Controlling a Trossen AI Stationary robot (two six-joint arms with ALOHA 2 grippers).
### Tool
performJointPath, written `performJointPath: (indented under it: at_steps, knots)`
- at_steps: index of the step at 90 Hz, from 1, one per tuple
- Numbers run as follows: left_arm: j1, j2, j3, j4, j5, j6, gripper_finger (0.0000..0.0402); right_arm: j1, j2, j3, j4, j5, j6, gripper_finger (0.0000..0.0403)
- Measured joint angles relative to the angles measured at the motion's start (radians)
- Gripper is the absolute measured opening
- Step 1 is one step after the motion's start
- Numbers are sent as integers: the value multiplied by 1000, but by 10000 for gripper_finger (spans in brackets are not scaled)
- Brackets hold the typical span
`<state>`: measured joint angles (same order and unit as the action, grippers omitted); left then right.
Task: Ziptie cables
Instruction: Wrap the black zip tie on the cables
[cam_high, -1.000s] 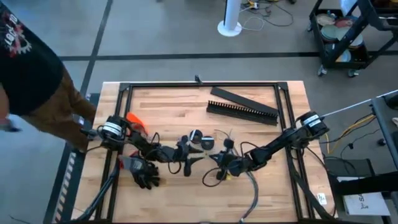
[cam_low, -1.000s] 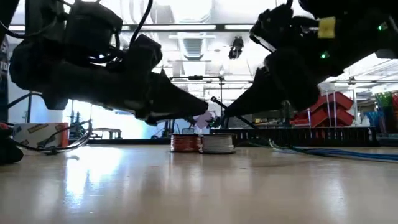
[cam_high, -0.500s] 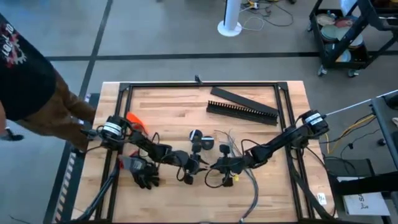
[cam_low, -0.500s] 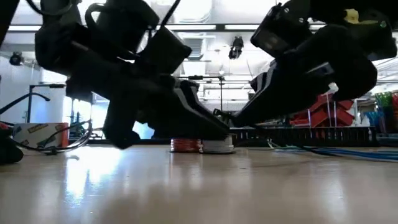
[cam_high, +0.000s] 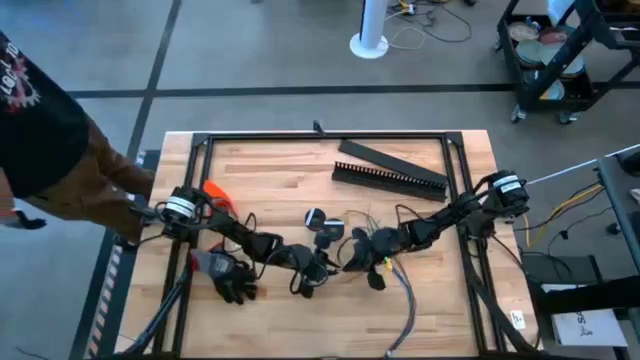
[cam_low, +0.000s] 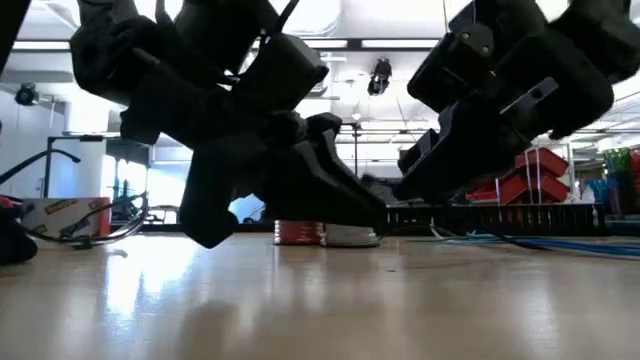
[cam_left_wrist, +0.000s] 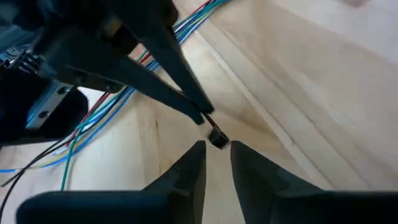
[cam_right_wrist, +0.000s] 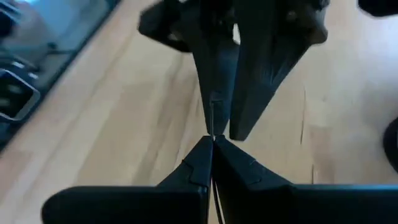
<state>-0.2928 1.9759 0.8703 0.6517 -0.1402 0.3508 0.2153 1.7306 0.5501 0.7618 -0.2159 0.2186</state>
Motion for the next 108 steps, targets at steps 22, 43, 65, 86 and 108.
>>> performJointPath:
  at_steps: [22, 43, 65, 86, 108]
  knots:
    - [0, 0, 0, 2, -72, 35, 86, -91, 5, -69, 149, -241, 36, 0]
    - [1, 2, 2, 166, -100, 149, 118, -135, 5, -75, 160, -373, 27, 0]
    - [2, 2, 3, 305, -78, 197, 135, -154, 5, -77, 271, -483, 46, 0]
    - [2, 2, 21, 358, -19, 185, 113, -159, 5, -76, 343, -526, 70, 0]
    - [2, 2, 60, 306, 80, 157, 79, -159, 5, -76, 348, -554, 69, 0]
